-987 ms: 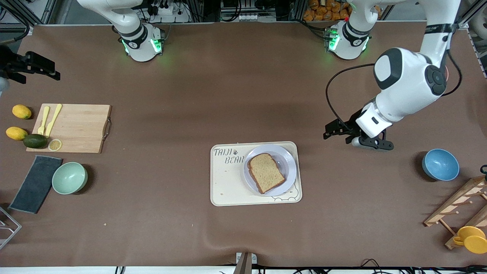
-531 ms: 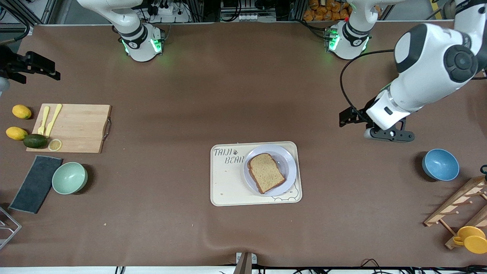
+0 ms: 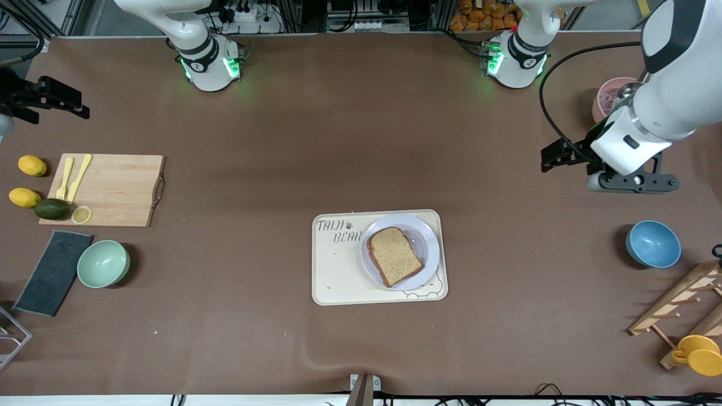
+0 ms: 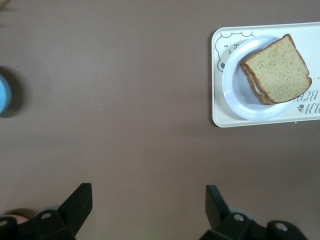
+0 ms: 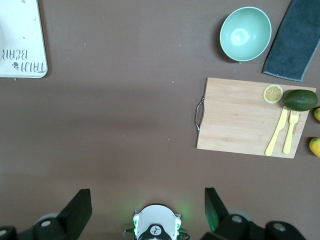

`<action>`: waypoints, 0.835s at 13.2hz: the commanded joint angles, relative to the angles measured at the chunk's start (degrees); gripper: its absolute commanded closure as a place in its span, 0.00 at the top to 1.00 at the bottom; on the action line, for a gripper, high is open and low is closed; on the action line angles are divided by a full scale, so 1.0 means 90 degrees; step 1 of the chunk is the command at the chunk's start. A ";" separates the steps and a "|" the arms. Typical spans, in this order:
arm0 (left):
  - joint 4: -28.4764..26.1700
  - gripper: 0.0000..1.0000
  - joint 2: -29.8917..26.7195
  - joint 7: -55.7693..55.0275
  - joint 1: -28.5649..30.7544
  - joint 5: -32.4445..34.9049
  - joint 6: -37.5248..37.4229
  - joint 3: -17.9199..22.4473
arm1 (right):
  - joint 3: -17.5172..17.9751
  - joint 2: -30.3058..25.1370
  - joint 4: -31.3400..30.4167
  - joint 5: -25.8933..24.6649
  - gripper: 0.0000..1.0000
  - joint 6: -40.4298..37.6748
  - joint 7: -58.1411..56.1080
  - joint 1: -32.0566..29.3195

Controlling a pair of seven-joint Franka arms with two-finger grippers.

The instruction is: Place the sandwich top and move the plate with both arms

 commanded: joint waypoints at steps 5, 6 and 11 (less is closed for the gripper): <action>0.0619 1.00 0.0000 -0.0036 0.0287 0.0417 -0.0723 0.0067 | 0.0044 -0.0056 -0.0042 0.0039 1.00 -0.0073 0.0061 -0.0074; 0.0639 1.00 0.0000 -0.0036 0.0287 0.0418 -0.0850 0.0058 | 0.0044 -0.0056 -0.0032 0.0039 1.00 -0.0073 0.0061 -0.0074; 0.0619 1.00 -0.0312 -0.0016 0.0452 0.0428 -0.1037 0.0058 | 0.0044 -0.0056 -0.0032 0.0039 1.00 -0.0073 0.0061 -0.0084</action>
